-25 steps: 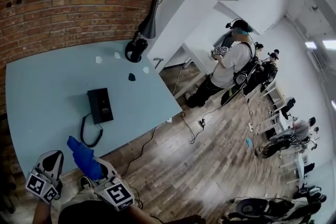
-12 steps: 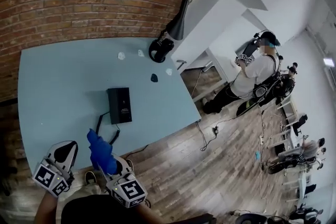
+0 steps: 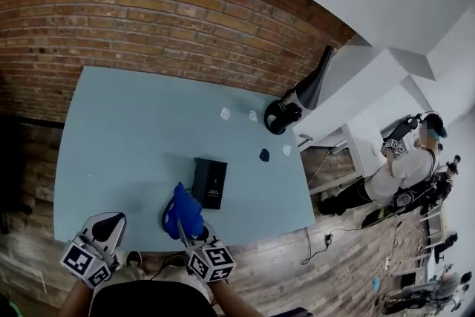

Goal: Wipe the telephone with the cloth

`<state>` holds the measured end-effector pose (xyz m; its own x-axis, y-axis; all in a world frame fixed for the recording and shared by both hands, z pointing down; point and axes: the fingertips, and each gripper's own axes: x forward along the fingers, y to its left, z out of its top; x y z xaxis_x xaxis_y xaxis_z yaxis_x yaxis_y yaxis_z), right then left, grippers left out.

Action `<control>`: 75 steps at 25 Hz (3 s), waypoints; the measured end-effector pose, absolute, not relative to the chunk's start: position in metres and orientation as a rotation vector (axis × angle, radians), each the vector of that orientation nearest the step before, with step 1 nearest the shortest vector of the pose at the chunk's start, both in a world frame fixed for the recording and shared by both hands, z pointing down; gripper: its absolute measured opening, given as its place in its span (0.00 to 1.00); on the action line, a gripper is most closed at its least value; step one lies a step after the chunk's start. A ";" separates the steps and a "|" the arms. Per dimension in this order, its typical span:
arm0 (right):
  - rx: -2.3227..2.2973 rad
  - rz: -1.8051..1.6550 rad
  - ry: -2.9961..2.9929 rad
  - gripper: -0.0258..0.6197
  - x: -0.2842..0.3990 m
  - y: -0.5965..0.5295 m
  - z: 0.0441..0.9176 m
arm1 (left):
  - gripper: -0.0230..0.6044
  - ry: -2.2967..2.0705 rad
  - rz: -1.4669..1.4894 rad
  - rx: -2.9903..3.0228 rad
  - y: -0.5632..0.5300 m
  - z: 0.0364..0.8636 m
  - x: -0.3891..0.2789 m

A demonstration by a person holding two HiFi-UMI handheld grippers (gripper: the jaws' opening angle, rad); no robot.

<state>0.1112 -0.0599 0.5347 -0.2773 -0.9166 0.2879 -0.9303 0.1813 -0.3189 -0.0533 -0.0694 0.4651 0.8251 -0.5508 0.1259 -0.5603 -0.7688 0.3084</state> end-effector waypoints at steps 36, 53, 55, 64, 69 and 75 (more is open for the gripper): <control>1.855 0.501 -2.099 0.18 0.252 -0.235 0.635 | 0.06 -1.267 0.049 2.497 -0.037 0.480 -0.108; 1.839 0.424 -1.944 0.18 0.241 -0.217 0.647 | 0.06 -1.245 0.112 2.509 -0.035 0.488 -0.132; 1.832 0.433 -1.941 0.18 0.240 -0.213 0.650 | 0.06 -1.233 0.114 2.506 -0.037 0.488 -0.131; 1.854 0.469 -1.908 0.18 0.235 -0.193 0.660 | 0.06 -1.186 0.119 2.537 -0.039 0.488 -0.135; 1.861 0.480 -1.898 0.18 0.230 -0.178 0.667 | 0.06 -1.179 0.111 2.542 -0.038 0.488 -0.140; 1.845 0.513 -1.888 0.18 0.223 -0.161 0.677 | 0.06 -1.167 0.100 2.539 -0.035 0.489 -0.145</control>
<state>0.2232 -0.1608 0.6769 -0.0055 -0.8317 0.5552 -0.9983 0.0369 0.0454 -0.1451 -0.0353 0.4893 0.6592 -0.7236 0.2046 -0.7479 -0.6026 0.2783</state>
